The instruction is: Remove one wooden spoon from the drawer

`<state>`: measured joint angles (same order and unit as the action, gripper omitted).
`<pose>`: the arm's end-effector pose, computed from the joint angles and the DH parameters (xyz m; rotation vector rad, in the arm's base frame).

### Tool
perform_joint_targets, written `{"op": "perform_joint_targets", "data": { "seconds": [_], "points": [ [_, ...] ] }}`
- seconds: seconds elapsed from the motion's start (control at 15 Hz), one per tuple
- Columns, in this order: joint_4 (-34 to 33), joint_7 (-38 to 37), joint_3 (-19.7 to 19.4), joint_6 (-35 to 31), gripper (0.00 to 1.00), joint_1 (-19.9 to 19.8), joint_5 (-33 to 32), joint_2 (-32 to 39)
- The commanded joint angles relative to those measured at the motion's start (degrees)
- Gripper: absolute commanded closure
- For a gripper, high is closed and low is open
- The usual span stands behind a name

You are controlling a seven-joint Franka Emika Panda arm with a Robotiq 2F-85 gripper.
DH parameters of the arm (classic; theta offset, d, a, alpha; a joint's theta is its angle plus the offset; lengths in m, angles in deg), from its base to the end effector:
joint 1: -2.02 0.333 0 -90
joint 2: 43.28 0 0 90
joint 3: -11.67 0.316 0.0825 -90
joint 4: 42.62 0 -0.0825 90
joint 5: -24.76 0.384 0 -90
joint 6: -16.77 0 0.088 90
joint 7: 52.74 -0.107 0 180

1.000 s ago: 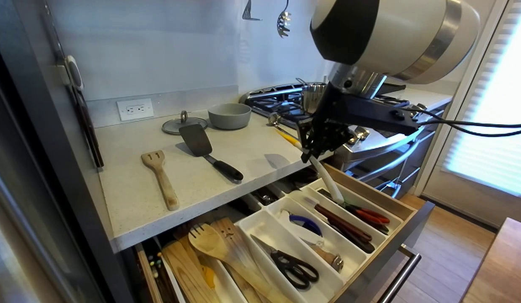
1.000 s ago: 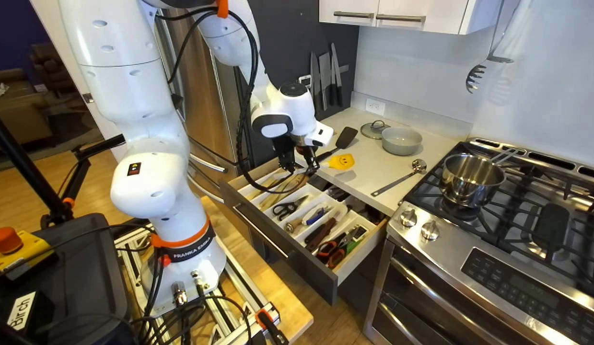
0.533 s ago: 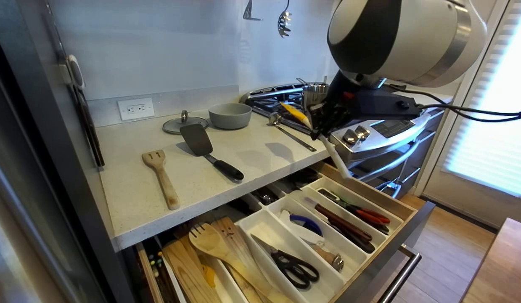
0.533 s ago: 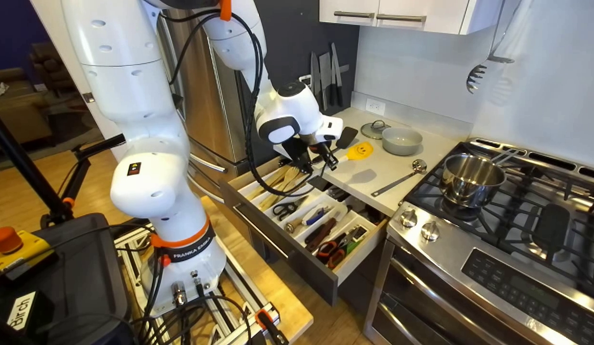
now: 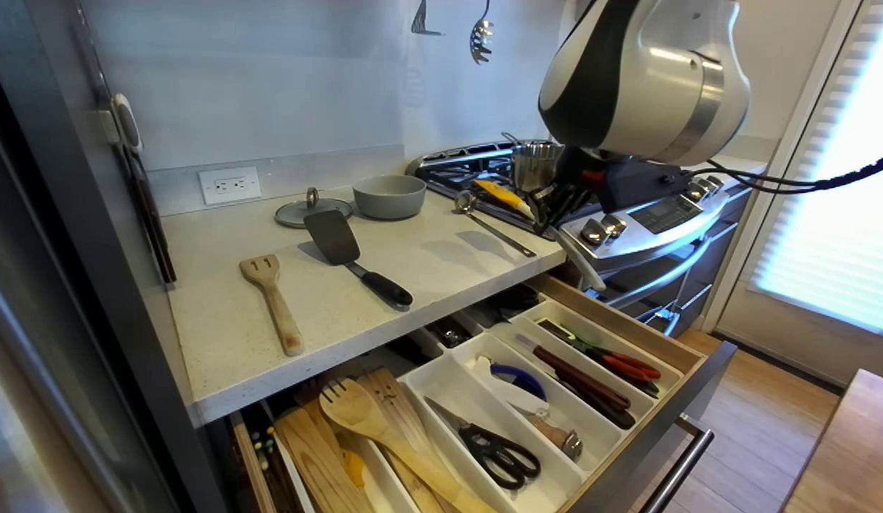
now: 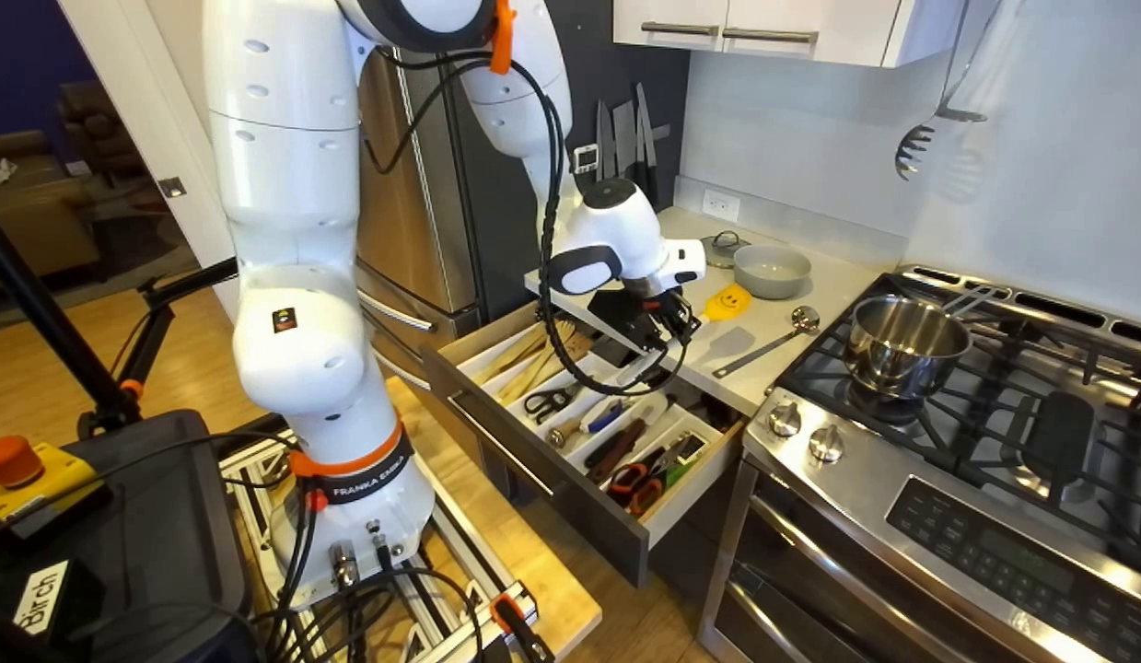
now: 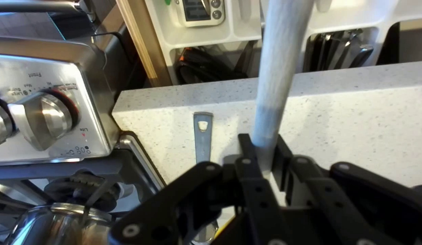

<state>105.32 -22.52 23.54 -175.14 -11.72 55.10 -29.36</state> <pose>0.4680 -0.0676 0.2273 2.9799 -0.1053 0.7598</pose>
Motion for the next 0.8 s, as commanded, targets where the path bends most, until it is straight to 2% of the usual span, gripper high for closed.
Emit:
{"op": "perform_joint_targets", "data": {
  "seconds": [0.0, 0.07, 0.13, 0.2, 0.27, 0.33, 0.47, 0.53, 0.6, 0.73],
  "points": [
    [-9.58, -0.10, -7.52, 5.01, 0.96, 9.26, 2.53, 6.12],
    [-11.88, -1.21, -9.33, 6.83, 0.96, 11.51, 2.27, 7.20],
    [-13.07, -11.73, -10.52, 8.97, 0.96, 11.36, -7.91, 7.69],
    [-16.16, -14.59, -9.42, 14.52, 0.96, 10.82, -7.09, 7.50],
    [-18.47, -12.68, -7.61, 18.39, 0.96, 10.45, -1.67, 7.40],
    [-14.15, -11.09, -8.00, 12.70, 0.83, 10.29, -4.11, 6.66],
    [-17.48, -12.06, -7.55, 17.02, 0.83, 10.38, -2.99, 6.85],
    [-17.35, -13.25, -6.95, 16.59, 0.96, 10.56, -1.43, 6.77],
    [-17.53, -17.04, -9.38, 14.98, 0.96, 13.09, -1.74, 7.62],
    [-18.45, -21.28, -11.57, 15.57, 0.96, 15.32, -2.69, 8.51]
  ]
}}
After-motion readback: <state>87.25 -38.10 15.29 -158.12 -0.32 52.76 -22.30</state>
